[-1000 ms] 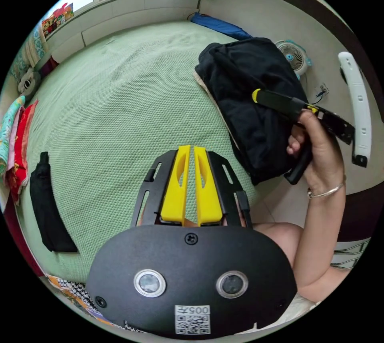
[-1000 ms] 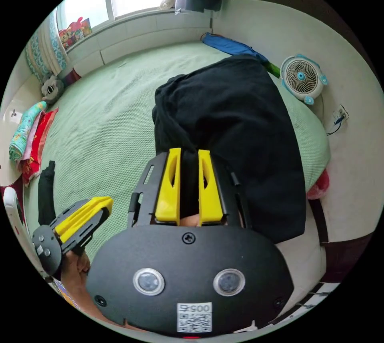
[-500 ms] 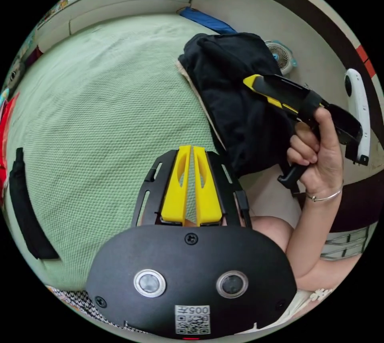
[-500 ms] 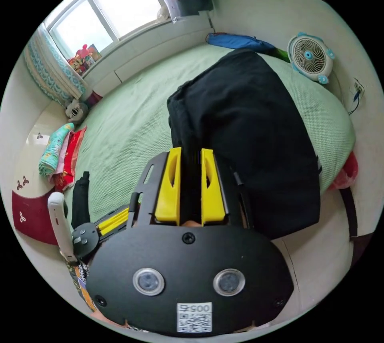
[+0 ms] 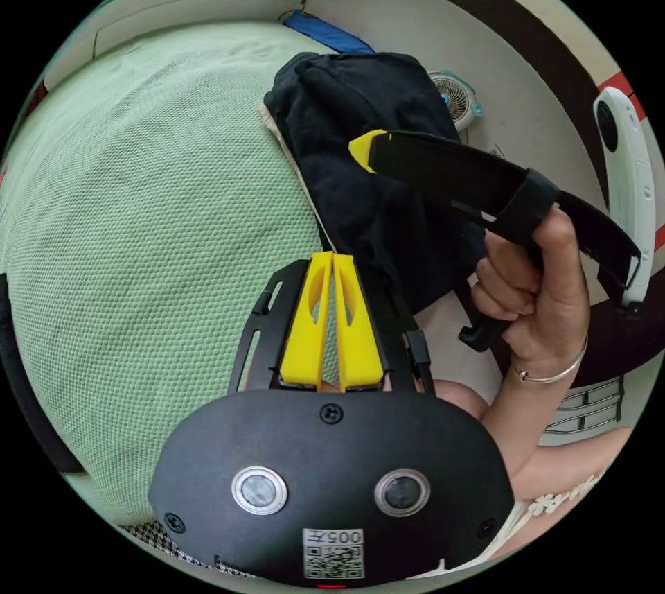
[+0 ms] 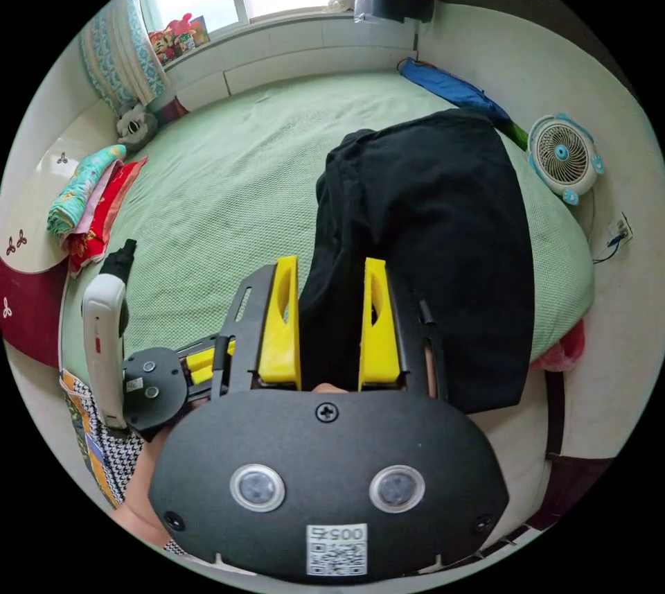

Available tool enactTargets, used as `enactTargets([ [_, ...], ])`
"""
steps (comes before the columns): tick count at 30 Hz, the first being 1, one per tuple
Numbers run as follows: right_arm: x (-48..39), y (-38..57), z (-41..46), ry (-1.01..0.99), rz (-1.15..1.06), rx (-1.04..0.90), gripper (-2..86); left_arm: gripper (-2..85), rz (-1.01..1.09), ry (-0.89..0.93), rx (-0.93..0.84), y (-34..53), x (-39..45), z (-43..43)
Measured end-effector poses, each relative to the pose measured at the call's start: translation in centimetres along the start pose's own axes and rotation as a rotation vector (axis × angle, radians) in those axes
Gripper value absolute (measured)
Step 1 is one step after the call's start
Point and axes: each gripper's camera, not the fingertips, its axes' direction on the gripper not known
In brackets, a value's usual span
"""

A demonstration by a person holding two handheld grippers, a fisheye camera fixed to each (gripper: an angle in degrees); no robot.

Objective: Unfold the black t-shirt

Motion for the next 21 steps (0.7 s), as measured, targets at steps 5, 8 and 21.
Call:
enactTargets([
  [5, 0.4, 0.1, -0.3, -0.016, 0.008, -0.024, 10.6, -0.7, 0.024, -0.005, 0.052, 0.9, -0.4, -1.3],
  [8, 0.3, 0.2, -0.2, -0.032, -0.010, -0.045, 11.3, -0.7, 0.029, 0.039, 0.063, 1.3, -0.6, -1.4],
  [21, -3.1, 0.7, 2.0, 0.177, -0.180, -0.176, 11.7, -0.6, 0.136, 0.072, 0.093, 3.2, 0.2, -2.2],
])
